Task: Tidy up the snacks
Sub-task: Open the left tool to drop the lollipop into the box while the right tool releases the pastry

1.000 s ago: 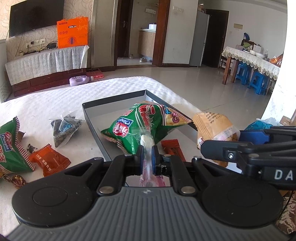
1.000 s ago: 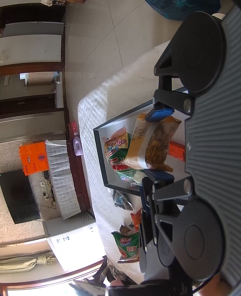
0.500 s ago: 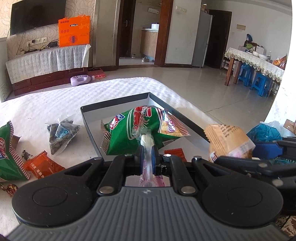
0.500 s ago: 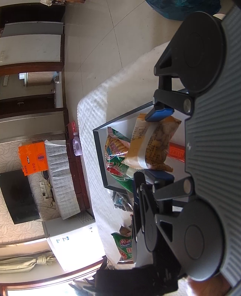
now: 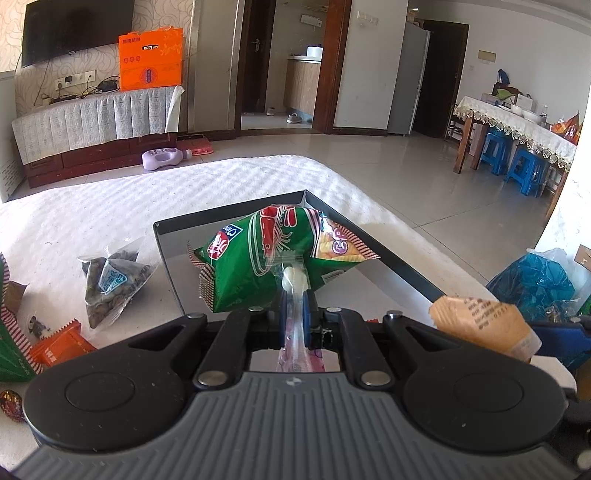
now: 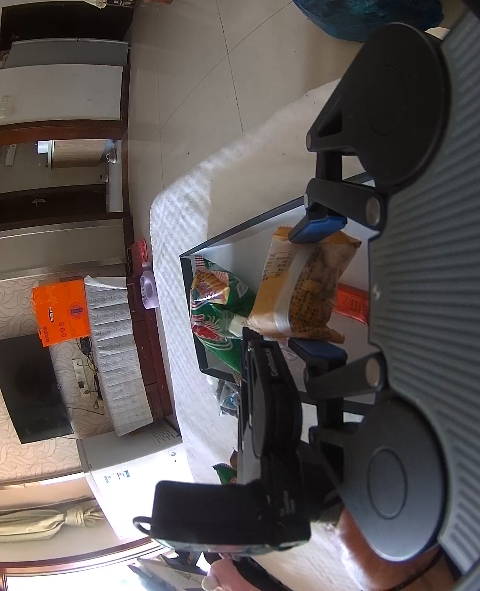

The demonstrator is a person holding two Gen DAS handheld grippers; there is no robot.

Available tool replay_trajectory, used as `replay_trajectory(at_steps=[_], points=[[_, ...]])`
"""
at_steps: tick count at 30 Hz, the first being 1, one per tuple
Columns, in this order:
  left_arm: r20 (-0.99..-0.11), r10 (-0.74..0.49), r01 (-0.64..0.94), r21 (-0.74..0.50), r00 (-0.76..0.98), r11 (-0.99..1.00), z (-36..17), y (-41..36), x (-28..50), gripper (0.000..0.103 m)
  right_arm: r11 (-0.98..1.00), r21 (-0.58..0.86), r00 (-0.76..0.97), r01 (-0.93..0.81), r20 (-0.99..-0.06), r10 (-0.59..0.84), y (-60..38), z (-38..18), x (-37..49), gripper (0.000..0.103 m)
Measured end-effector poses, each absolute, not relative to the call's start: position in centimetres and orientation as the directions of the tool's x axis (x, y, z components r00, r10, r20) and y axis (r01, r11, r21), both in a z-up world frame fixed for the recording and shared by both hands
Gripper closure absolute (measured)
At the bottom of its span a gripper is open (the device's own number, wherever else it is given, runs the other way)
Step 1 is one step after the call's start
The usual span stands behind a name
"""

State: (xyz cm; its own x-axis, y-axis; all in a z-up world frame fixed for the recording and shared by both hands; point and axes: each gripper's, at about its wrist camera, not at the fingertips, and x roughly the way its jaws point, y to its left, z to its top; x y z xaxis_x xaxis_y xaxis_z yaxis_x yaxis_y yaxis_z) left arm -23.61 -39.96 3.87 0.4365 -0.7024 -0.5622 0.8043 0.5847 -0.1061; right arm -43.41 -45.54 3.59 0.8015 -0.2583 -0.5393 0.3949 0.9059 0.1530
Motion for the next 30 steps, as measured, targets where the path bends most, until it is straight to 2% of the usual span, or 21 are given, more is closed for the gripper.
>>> replay_trajectory(at_steps=[16, 22, 24, 26, 28, 30], points=[[-0.57, -0.691, 0.813, -0.067, 0.445, 0.579, 3.2, -39.6, -24.0, 0.092, 0.913, 0.14, 0.788, 0.384, -0.565, -0.245, -45.4, 2.9, -42.3, 0.045], [-0.577, -0.684, 0.8, -0.087, 0.445, 0.594, 3.2, -38.2, -23.5, 0.09, 0.916, 0.12, 0.771, 0.384, -0.587, -0.246, -45.2, 2.5, -41.5, 0.045], [-0.574, -0.685, 0.8, -0.085, 0.449, 0.595, 3.4, -37.7, -23.5, 0.083, 0.914, 0.117, 0.764, 0.389, -0.595, -0.249, -45.2, 2.4, -41.2, 0.045], [-0.567, -0.683, 0.797, -0.074, 0.46, 0.599, 3.5, -37.3, -23.6, 0.062, 0.914, 0.112, 0.758, 0.389, -0.603, -0.248, -45.1, 2.2, -40.8, 0.045], [-0.559, -0.683, 0.797, -0.065, 0.47, 0.601, 3.7, -36.8, -23.7, 0.054, 0.917, 0.102, 0.752, 0.385, -0.611, -0.248, -44.8, 2.1, -40.4, 0.045], [-0.553, -0.687, 0.799, -0.06, 0.472, 0.598, 4.0, -36.4, -23.8, 0.054, 0.921, 0.09, 0.746, 0.379, -0.618, -0.247, -44.5, 1.9, -40.0, 0.045]])
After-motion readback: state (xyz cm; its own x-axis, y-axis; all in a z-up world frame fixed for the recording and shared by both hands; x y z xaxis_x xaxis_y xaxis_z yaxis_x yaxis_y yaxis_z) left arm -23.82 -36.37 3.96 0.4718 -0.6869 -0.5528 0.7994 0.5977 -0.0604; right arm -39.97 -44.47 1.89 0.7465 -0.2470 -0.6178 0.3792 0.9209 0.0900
